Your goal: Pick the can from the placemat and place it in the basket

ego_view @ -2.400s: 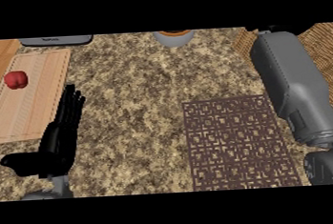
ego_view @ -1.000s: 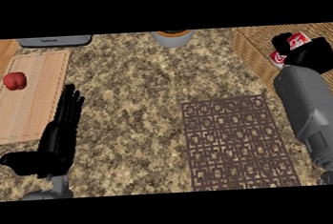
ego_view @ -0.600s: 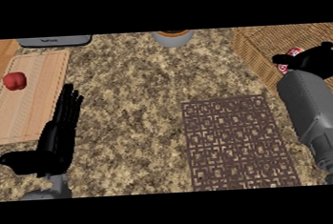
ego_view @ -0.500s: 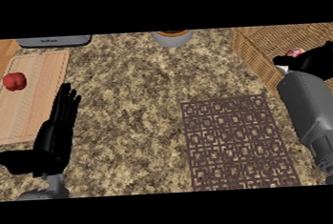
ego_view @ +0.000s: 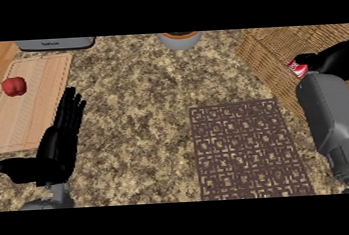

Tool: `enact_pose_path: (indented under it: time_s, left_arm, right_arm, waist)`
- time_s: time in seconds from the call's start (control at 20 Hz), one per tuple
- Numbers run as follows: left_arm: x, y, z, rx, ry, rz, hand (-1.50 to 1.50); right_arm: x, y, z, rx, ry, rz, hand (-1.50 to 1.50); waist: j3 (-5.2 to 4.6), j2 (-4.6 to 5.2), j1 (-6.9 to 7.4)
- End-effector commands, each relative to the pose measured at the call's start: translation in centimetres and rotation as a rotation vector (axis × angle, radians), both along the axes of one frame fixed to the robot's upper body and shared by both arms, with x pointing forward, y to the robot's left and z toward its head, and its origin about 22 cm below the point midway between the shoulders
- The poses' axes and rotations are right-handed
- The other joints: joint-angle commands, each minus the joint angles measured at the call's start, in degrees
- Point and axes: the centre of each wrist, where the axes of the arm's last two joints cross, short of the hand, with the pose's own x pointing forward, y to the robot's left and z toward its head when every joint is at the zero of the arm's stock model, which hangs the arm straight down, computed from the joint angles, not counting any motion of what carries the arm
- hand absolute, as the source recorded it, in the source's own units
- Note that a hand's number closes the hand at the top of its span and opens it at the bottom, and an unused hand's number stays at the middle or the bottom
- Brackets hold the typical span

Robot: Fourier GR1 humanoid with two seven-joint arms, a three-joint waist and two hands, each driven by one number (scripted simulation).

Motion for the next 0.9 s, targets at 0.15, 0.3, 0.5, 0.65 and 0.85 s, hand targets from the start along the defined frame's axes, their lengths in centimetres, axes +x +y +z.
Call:
enact_pose_path:
  time_s: [0.15, 0.3, 0.5, 0.65, 0.85]
  left_arm:
    - [0.3, 0.2, -0.9, 0.012, 0.023, 0.021, 0.0]
    - [-1.5, -0.6, -1.3, -0.001, 0.013, 0.034, 0.0]
    - [-0.9, -0.9, -0.3, -0.004, 0.031, 0.057, 0.0]
    - [-1.3, 0.7, 0.3, -0.005, 0.002, 0.043, 0.0]
    - [-0.8, 0.5, -1.3, -0.011, 0.031, 0.052, 0.0]
  right_arm:
    - [-1.0, 1.6, 2.0, -0.04, -0.088, -0.128, -1.5]
    - [-2.1, 1.1, 2.3, -0.031, -0.152, -0.177, -1.5]
    - [-3.7, 1.9, 5.0, -0.016, -0.286, -0.192, -1.5]
    - [-7.3, 1.3, 5.0, -0.029, -0.32, -0.164, -1.5]
    - [-11.6, 3.7, 6.2, 0.002, -0.358, -0.079, -1.5]
  waist:
    - [-0.1, -0.58, -1.7]
    - [-0.07, -0.83, -1.61]
    - [-0.04, -1.1, -2.39]
    - [-0.04, -1.22, -2.7]
    - [-0.06, -1.01, -2.67]
